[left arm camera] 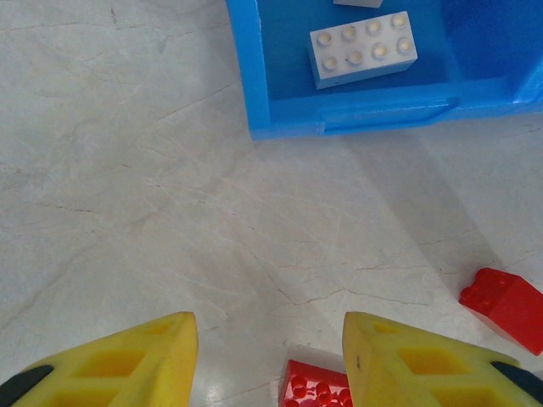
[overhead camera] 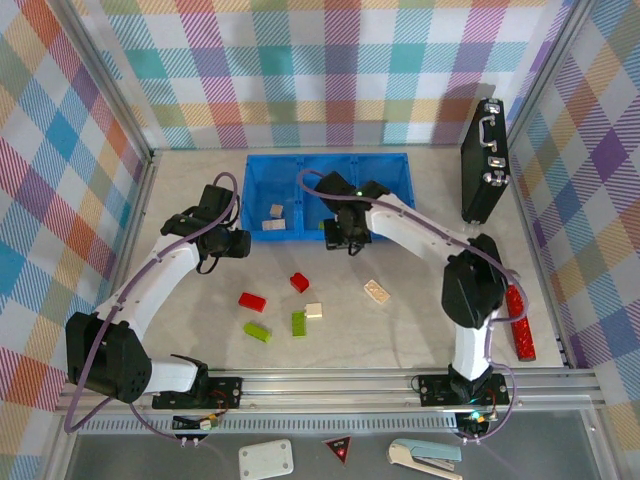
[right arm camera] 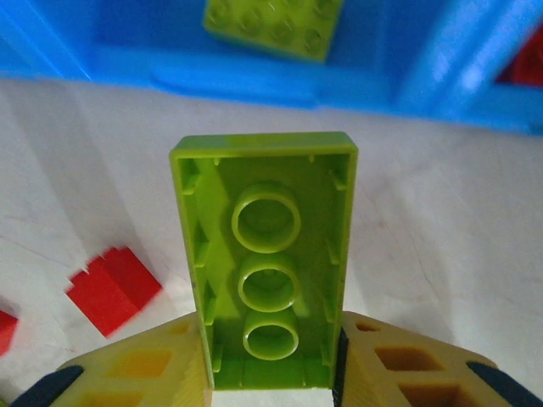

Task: Sort the legos into containers by color
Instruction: Place the lego in the container.

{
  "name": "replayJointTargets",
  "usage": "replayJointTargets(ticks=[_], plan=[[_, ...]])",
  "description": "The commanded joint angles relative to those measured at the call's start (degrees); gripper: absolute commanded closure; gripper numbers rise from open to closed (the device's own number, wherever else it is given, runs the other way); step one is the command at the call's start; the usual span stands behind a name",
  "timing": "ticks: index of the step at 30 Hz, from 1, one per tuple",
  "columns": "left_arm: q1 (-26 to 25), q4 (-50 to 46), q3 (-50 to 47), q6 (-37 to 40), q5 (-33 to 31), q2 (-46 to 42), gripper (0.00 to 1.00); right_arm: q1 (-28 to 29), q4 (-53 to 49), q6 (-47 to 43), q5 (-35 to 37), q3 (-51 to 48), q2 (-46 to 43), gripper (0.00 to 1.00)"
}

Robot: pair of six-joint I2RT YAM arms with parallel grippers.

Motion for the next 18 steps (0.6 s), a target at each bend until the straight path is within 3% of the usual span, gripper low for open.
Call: replayJointTargets(ticks=[1, 13, 18], plan=[[0.41, -0.26, -0.78, 0.68, 0.99, -0.86, 0.52, -1.23, -2.06, -3.52, -1.5, 6.34, 4.12, 0.61], [0.41, -0.24, -0.82, 0.72, 0.07, -0.79, 0.52, -6.27, -7.82, -7.38, -5.1, 32.13, 22.93, 0.62], [0.41, -0.27, -0.9, 0.72, 0.0, -0.65, 0.52, -7.08, -8.8, -8.28, -3.39, 39.98, 29.02, 0.62]])
